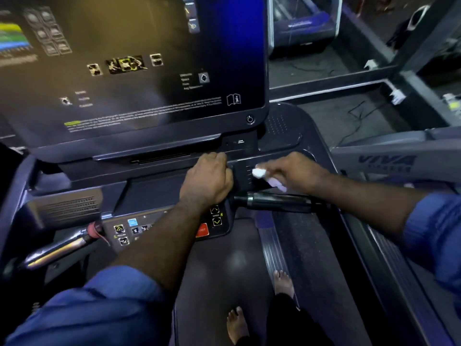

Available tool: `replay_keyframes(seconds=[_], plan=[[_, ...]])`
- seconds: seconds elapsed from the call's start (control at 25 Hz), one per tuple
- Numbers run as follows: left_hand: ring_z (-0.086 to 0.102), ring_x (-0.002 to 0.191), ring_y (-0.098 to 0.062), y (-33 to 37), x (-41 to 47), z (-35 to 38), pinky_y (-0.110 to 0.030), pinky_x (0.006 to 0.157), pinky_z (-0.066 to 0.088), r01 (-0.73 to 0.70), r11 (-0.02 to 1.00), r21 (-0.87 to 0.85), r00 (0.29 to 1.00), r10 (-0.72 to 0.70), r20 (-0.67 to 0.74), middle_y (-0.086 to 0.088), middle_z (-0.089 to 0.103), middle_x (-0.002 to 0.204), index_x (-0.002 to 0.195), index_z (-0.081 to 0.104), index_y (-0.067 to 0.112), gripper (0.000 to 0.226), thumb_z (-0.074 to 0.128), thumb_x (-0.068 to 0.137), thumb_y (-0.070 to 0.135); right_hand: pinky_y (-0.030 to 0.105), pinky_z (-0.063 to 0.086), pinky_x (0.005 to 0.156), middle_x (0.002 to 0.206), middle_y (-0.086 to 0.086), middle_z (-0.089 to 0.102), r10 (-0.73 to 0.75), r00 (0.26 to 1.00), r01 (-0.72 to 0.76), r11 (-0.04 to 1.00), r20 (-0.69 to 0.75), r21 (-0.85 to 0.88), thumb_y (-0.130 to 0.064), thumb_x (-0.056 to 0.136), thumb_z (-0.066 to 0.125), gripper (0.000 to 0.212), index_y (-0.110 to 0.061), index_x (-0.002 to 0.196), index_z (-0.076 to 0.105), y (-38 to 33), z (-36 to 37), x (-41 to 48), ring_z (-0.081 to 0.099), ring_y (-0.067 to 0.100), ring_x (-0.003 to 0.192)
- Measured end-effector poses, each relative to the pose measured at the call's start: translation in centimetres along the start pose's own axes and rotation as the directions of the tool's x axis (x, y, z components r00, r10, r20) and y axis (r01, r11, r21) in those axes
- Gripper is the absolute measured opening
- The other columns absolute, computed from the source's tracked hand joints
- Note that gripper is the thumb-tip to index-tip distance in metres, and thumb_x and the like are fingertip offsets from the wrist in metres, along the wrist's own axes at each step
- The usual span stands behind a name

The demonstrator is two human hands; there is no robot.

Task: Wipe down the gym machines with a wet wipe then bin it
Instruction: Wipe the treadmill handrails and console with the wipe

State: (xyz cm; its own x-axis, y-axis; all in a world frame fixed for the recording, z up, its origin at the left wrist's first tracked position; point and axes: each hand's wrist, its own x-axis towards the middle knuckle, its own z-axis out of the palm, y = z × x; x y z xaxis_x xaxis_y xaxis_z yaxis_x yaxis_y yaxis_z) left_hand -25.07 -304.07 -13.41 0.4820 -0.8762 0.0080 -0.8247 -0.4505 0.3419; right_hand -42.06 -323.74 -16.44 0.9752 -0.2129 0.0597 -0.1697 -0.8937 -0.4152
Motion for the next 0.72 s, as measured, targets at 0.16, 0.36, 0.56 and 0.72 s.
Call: replay_keyframes(seconds=[0.16, 0.36, 0.56, 0.72], plan=[[0.057, 0.100, -0.033, 0.2, -0.4, -0.7, -0.046, 0.077, 0.047, 0.013, 0.999, -0.041, 1.000, -0.013, 0.000, -0.010, 0.059, 0.103, 0.091, 0.044, 0.018, 0.013, 0.046, 0.098, 0.029, 0.024, 0.051, 0.071, 0.094, 0.004, 0.080, 0.750, 0.659, -0.723, 0.652, -0.054, 0.229, -0.039, 0.085, 0.079, 0.018, -0.022, 0.091, 0.081, -6.4, 1.8, 3.0, 0.075, 0.021, 0.093], [0.056, 0.105, -0.034, -0.2, 0.0, -0.2, -0.048, 0.081, 0.048, 0.002, 0.999, -0.045, 0.999, -0.005, -0.050, -0.014, 0.060, 0.109, 0.096, 0.048, 0.016, 0.014, 0.046, 0.099, 0.029, 0.030, 0.051, 0.074, 0.113, 0.015, 0.070, 0.674, 0.687, -0.677, 0.729, 0.270, -0.096, -0.003, 0.093, 0.061, 0.025, 0.003, 0.116, 0.067, -10.2, 2.7, 7.3, 0.069, 0.029, 0.110], [0.053, 0.106, -0.030, 0.0, -0.1, 0.0, -0.044, 0.078, 0.044, -0.071, 0.997, -0.017, 0.997, 0.071, -0.007, -0.008, 0.054, 0.106, 0.099, 0.051, 0.016, 0.019, 0.042, 0.101, 0.033, 0.024, 0.044, 0.064, 0.072, 0.000, 0.071, 0.408, 0.884, -0.457, 0.858, 0.226, 0.236, 0.001, 0.093, 0.066, 0.016, -0.009, 0.096, 0.078, -6.7, -0.5, 4.2, 0.063, 0.000, 0.059], [0.050, 0.111, -0.026, -0.6, 0.6, 0.4, -0.044, 0.083, 0.045, 0.013, 0.999, -0.045, 1.000, -0.013, 0.006, -0.004, 0.054, 0.109, 0.100, 0.050, 0.017, 0.015, 0.047, 0.096, 0.031, 0.029, 0.058, 0.084, 0.116, 0.004, 0.075, -0.174, 0.985, 0.174, 0.985, -0.007, 0.015, -0.016, 0.099, 0.049, 0.034, -0.008, 0.120, 0.074, -3.7, -0.7, 2.7, 0.072, 0.018, 0.103]])
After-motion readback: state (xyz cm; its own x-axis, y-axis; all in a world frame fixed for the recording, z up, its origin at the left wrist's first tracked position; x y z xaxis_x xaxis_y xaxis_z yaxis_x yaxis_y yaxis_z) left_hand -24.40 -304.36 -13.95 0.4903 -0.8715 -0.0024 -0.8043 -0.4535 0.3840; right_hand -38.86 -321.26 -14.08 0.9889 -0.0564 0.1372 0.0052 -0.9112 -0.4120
